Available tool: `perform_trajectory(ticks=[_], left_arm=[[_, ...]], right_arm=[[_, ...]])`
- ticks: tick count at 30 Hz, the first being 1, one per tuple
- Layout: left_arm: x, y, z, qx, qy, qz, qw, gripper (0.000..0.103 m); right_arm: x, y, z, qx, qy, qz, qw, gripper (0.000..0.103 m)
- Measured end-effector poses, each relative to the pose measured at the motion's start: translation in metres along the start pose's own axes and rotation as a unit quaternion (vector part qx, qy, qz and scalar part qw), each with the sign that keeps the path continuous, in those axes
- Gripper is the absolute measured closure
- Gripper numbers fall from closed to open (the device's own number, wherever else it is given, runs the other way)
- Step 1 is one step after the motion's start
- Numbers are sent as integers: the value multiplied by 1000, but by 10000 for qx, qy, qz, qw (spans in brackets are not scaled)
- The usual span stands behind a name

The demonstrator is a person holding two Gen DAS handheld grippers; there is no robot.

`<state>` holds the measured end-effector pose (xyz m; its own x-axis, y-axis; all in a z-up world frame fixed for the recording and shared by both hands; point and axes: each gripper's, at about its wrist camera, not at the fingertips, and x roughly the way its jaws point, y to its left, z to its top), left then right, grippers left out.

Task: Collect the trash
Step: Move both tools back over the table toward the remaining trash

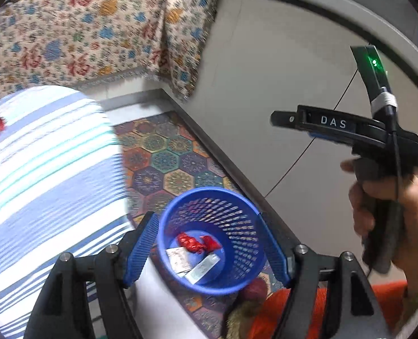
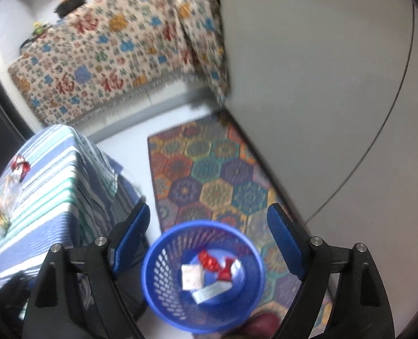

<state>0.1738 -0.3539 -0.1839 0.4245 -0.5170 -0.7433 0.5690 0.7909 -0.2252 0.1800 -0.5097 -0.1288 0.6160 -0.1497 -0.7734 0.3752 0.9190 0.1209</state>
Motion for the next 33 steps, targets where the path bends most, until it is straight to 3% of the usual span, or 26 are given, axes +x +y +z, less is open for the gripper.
perform_trajectory(ticks=[4,8,16,24,28,33], left_arm=[[-53,45,-22,-54,-44,533,9986,30],[-93,99,-51,-217,3,1103,9937,30],[-152,214,-99,-1060,55,2033,9734,30],[-174,278,-115,-1462,75,2356,9608,30],[-174,289,-112,-1417,62,2488,9581,30],[-172,303,-110,-1433,-20,2596,9550,18]], right_arm=[[-23,36,-1,-405,-476,61,9980,7],[-37,91,-11,-848,-658,416,9934,7],[-40,229,-60,-1701,-309,1530,9730,7],[-12,326,-121,-2621,306,1985,9439,7],[-2,344,-136,-2806,478,2013,9373,8],[9,352,-139,-3010,613,1903,9324,8]])
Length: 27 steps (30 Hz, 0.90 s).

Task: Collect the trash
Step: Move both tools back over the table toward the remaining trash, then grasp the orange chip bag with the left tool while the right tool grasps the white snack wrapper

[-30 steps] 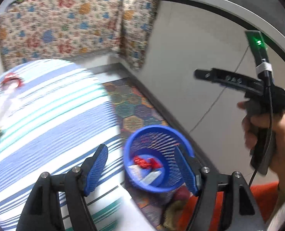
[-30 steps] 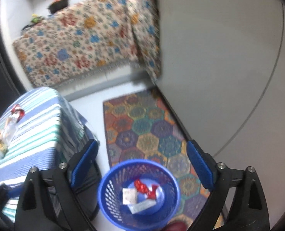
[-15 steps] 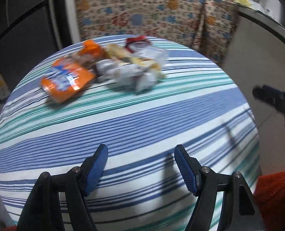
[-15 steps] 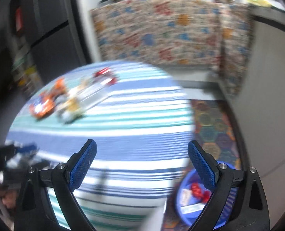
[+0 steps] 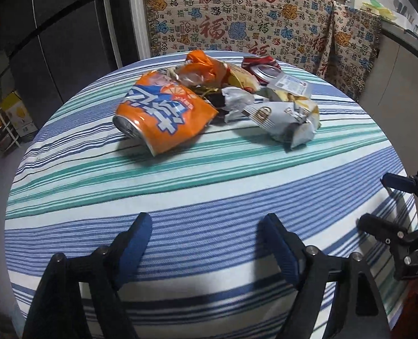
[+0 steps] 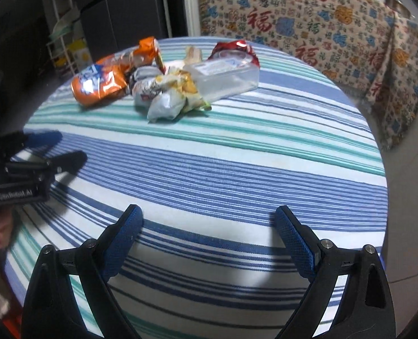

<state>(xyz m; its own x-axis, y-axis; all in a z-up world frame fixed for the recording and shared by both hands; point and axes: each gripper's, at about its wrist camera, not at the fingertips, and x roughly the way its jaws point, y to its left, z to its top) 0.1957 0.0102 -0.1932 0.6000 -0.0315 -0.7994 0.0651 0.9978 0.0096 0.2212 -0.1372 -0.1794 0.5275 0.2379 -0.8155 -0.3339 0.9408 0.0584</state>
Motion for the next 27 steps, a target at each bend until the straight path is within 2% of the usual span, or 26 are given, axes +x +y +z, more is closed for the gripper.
perform_trajectory(ticks=[7,10,13,16,19,23,27], left_arm=[[11,10,8,-39,131,67,9999,0],[14,14,13,133,140,-31,9998,0],[19,21,20,506,157,-311,9981,0],[23,32,25,552,148,-401,9976,0],[24,34,26,504,145,-352,9980,0],[24,34,26,508,145,-361,9980,0],[25,33,27,539,146,-413,9976,0]], right_arm=[[3,1,2,-161,70,-21,9998,7],[2,0,2,-152,106,-24,9998,7],[2,1,2,-156,111,-15,9998,7],[7,4,10,-213,101,55,9997,8],[13,9,26,-358,55,86,9993,11],[19,14,62,-492,-292,158,9982,10],[35,19,89,-504,-319,304,9978,10]])
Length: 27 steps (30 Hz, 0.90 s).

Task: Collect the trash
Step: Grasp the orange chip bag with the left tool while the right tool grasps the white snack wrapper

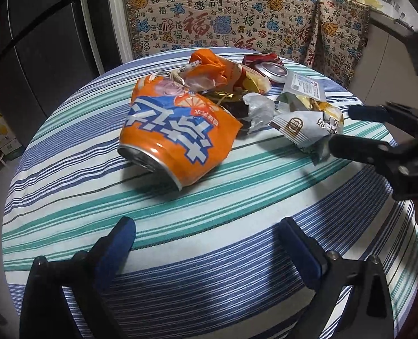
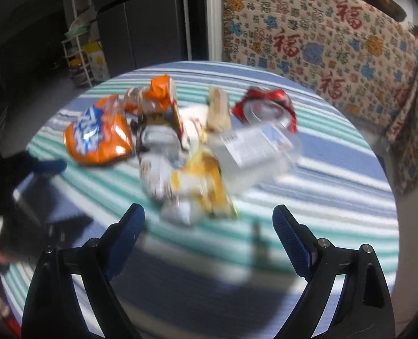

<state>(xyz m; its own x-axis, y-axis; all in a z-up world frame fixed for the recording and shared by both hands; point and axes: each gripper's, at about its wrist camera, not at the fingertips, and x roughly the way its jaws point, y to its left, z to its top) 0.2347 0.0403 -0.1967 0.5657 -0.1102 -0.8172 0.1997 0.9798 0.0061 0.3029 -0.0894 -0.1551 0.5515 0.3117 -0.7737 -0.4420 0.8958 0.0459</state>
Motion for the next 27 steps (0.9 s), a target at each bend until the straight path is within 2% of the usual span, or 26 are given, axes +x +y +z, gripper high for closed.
perform_trajectory(ticks=[2,3,4,5,7,12,18,23,27], left_arm=[[0,2,0,1,-2,-11,10000,0],[0,2,0,-1,-2,-11,10000,0],[0,2,0,-2,-2,-13,10000,0],[0,1,0,0,-2,-14,10000,0],[-1,3,0,-5,-11,-48,10000,0],[-10,17,-3,-246,-132,-224,9994,0],[-29,40,7,-536,-534,-371,9964,0],[-26,60,25,-1177,-818,-604,9878,0],[-16,60,38,-1338,-812,-772,9846,0]], right_arm=[[11,6,8,-94,66,104,9999,11],[14,9,11,-115,84,128,9998,17],[17,11,12,-117,101,161,9998,24],[18,12,13,-79,115,206,9997,39],[11,13,11,41,-11,232,9997,53],[-21,10,-7,288,17,307,9991,66],[-69,10,-48,413,88,322,9986,68],[-69,11,-71,591,110,351,9976,68],[-69,10,-73,540,47,333,9980,68]])
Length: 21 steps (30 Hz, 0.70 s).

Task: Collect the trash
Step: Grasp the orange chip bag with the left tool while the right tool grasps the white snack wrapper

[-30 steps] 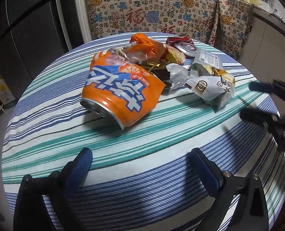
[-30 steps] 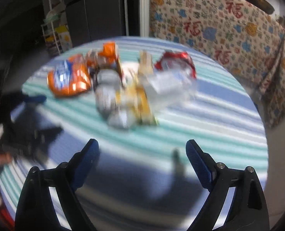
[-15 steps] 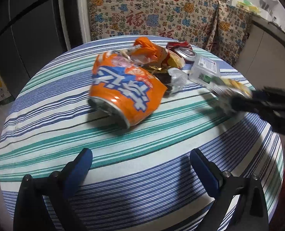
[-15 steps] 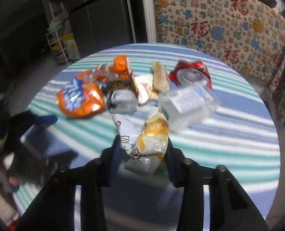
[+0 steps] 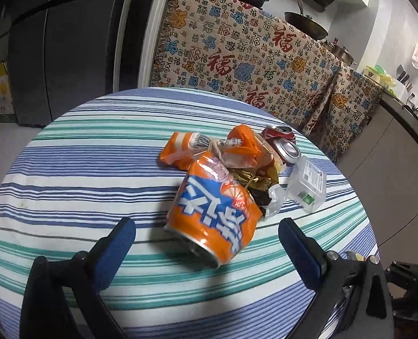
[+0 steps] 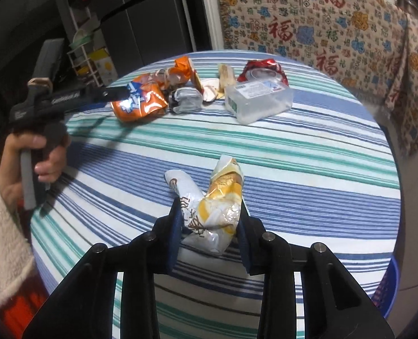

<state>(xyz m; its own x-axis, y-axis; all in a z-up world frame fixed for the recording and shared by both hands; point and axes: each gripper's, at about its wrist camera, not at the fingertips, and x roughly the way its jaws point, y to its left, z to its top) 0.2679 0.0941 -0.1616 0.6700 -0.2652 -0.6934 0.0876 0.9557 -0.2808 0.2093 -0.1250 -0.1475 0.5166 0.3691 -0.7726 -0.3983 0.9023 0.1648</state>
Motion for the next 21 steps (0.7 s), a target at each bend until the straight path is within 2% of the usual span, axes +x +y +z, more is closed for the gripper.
perform_trajectory(ticks=[3,4,5,7,13,17,19,21], left_arm=[[10,-6,5,68,125,-14,9999,2],[12,-9,5,129,148,-22,9998,11],[13,-10,4,172,189,0,9997,26],[16,-9,0,237,335,19,9992,41],[8,-13,-9,301,267,167,9990,42],[-2,-26,-16,441,306,106,9985,42],[-7,-33,-20,519,343,56,9980,42],[-12,-43,-25,616,378,-16,9974,42]], right_arm=[[0,-2,-2,31,-15,32,10000,68],[-1,-3,-2,24,-4,20,10000,68],[-2,-4,-2,7,10,-1,10000,68],[-4,-8,-3,33,23,-16,10000,68],[-8,-23,-3,189,64,-24,9998,68],[-15,-31,-1,228,24,-93,9997,68],[-9,-35,-1,215,146,-139,9996,67],[-7,-36,-2,205,177,-84,9996,62]])
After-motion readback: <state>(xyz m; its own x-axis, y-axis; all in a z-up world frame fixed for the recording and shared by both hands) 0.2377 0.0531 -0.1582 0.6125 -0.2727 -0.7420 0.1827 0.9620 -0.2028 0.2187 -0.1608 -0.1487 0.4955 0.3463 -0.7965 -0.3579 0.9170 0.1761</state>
